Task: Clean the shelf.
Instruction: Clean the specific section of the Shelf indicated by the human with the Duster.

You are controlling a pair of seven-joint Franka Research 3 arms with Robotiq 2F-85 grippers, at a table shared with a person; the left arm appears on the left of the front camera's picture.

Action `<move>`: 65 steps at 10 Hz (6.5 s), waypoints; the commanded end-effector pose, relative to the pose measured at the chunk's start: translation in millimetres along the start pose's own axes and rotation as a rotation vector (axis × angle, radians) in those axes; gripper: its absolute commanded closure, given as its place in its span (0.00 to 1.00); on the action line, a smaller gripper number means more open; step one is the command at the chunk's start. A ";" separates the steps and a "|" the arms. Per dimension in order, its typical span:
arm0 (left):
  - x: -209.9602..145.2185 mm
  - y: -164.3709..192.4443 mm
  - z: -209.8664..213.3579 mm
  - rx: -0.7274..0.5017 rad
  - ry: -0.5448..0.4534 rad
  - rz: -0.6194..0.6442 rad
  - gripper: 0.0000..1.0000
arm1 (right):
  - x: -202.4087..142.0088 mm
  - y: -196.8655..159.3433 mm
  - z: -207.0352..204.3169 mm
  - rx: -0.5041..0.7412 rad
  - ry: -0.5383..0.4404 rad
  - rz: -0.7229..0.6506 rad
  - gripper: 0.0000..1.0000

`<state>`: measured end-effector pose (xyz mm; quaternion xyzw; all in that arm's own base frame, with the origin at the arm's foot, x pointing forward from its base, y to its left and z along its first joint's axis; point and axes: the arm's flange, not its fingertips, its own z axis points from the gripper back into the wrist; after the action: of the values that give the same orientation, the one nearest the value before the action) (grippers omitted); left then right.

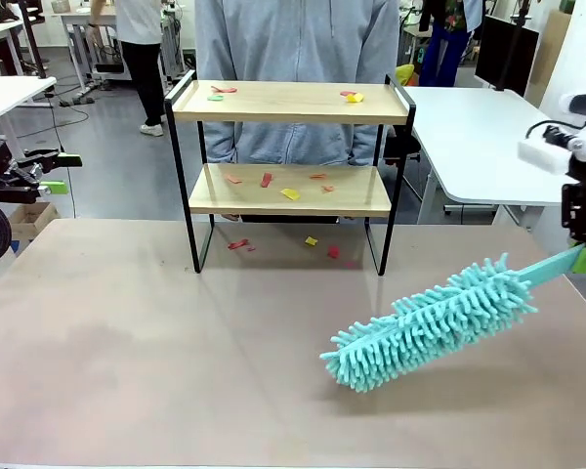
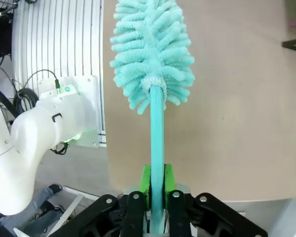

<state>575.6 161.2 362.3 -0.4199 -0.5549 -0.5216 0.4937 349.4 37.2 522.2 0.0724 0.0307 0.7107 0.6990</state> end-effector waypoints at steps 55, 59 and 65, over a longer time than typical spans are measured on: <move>2.0 -1.7 -2.4 0.003 0.006 -0.005 0.00 | 357.8 -34.0 -95.9 -0.179 -0.431 -1.309 0.87; 2.0 -1.7 -2.4 0.003 0.006 -0.005 0.00 | 334.6 -26.2 -96.4 -0.136 -0.425 -1.274 0.87; 2.0 -1.7 -2.4 0.003 0.006 -0.005 0.00 | 401.0 -13.0 -101.4 -0.226 -0.444 -1.335 0.87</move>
<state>575.6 161.2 362.0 -0.4200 -0.5548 -0.5214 0.4939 334.9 423.6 446.4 0.1183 -0.1325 0.1323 0.9752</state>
